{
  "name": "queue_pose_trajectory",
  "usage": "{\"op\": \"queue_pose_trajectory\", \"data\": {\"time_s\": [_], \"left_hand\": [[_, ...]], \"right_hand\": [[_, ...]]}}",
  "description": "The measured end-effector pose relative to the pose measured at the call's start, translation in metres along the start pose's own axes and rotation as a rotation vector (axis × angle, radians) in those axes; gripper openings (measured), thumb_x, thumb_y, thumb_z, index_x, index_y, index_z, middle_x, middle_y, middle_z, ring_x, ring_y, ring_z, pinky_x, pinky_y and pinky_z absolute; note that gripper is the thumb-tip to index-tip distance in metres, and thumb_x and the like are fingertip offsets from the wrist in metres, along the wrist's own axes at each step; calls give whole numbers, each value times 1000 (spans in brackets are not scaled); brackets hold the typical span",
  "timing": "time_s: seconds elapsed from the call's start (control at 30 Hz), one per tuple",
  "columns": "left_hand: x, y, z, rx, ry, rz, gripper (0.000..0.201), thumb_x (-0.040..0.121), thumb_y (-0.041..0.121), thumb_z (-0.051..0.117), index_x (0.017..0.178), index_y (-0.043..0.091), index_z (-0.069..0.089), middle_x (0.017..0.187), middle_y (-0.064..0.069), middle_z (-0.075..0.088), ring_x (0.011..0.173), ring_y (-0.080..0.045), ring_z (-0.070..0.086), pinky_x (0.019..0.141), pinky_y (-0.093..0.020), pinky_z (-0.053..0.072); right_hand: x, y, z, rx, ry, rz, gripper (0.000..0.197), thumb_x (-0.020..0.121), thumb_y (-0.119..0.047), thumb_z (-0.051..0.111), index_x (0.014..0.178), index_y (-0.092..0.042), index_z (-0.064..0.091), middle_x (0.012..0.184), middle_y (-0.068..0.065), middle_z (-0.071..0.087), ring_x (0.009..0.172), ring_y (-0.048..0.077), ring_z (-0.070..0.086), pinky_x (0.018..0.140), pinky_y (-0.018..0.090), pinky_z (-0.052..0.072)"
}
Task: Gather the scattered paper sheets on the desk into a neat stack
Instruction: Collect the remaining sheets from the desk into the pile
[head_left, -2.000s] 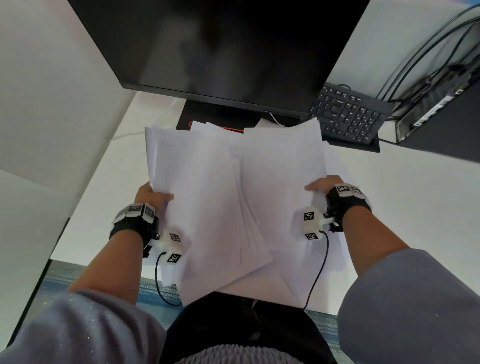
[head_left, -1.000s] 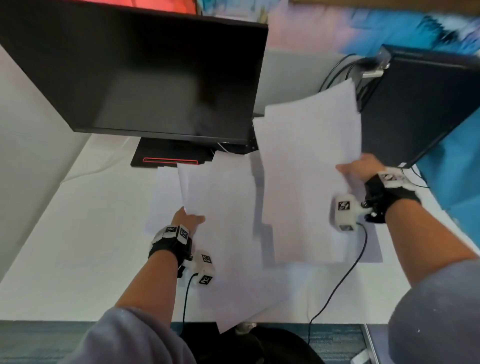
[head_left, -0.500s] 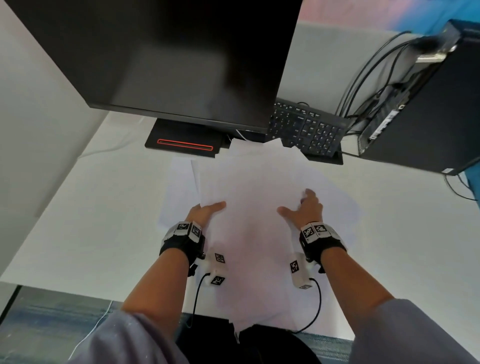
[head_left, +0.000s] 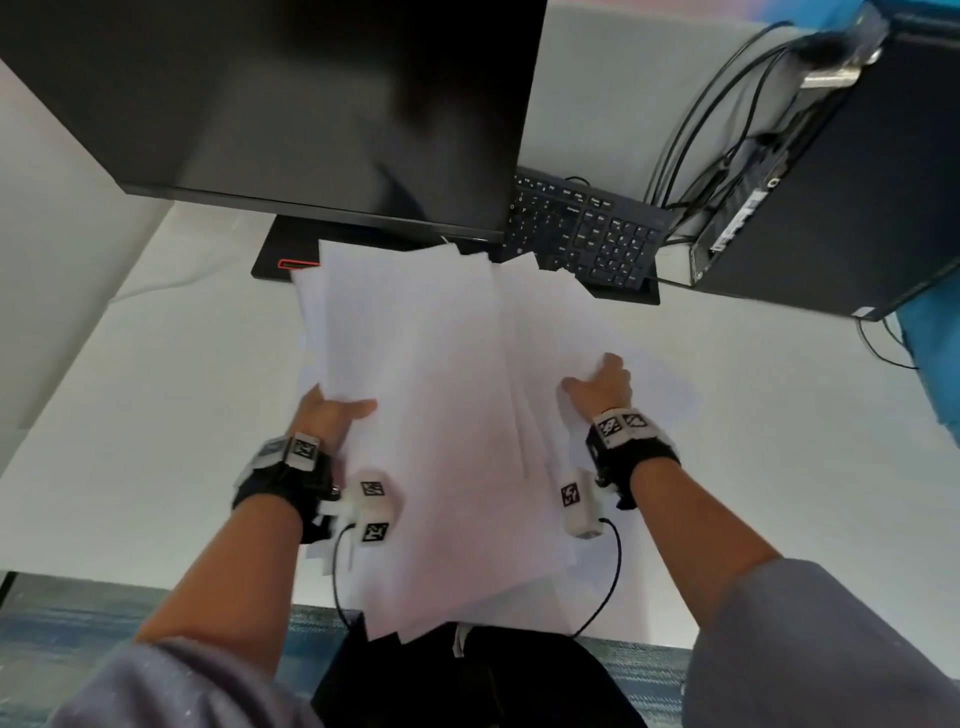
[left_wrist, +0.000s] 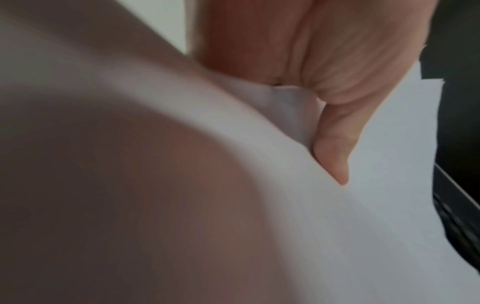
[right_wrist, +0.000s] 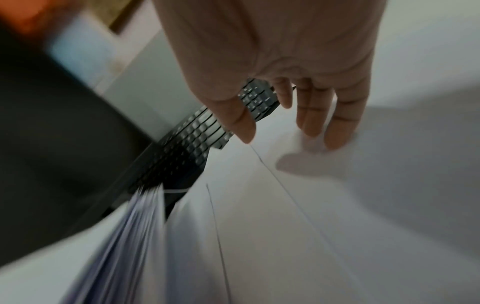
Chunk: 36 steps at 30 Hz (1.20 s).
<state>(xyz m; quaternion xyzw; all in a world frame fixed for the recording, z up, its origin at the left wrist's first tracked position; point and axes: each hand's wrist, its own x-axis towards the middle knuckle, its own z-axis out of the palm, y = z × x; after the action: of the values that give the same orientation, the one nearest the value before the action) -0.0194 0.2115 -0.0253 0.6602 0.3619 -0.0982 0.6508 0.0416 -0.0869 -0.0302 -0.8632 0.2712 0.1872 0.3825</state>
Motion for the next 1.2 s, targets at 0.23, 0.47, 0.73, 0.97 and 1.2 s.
{"op": "queue_pose_trajectory", "data": {"time_s": [0.23,0.47,0.73,0.97,1.2], "left_hand": [[-16,11,-73,-96,178,63,43,78,-12,59,113,12,57,81,-7,61,60,-26,61,51,-28,49],[0,-13,-105,-128,253,23,49,75,-10,64,118,12,60,96,-13,65,85,-28,60,83,-42,46],[11,-22,-123,-181,160,18,37,69,-15,65,89,16,65,91,-8,68,86,-30,64,90,-51,48],[15,-4,-142,-156,169,48,36,68,-9,68,92,18,64,91,-5,68,93,-33,62,90,-50,48],[28,14,-167,-184,209,47,48,51,2,77,95,20,68,102,-12,71,95,-37,67,91,-58,47]], "right_hand": [[38,-4,2,83,-84,100,66,65,-37,66,123,-6,56,121,14,62,108,32,62,88,34,53],[10,-43,27,-30,-201,141,65,71,-39,71,126,-10,54,120,16,62,106,34,62,88,32,48],[-7,-63,9,-207,208,-134,31,89,-3,46,120,-1,54,125,22,57,115,37,55,91,37,46],[-14,-71,-65,-626,647,-541,23,78,0,49,99,1,56,101,25,61,91,38,61,88,45,38],[-33,-111,-116,-657,794,-806,32,69,-20,35,79,-2,59,78,23,62,78,38,56,82,43,37]]}}
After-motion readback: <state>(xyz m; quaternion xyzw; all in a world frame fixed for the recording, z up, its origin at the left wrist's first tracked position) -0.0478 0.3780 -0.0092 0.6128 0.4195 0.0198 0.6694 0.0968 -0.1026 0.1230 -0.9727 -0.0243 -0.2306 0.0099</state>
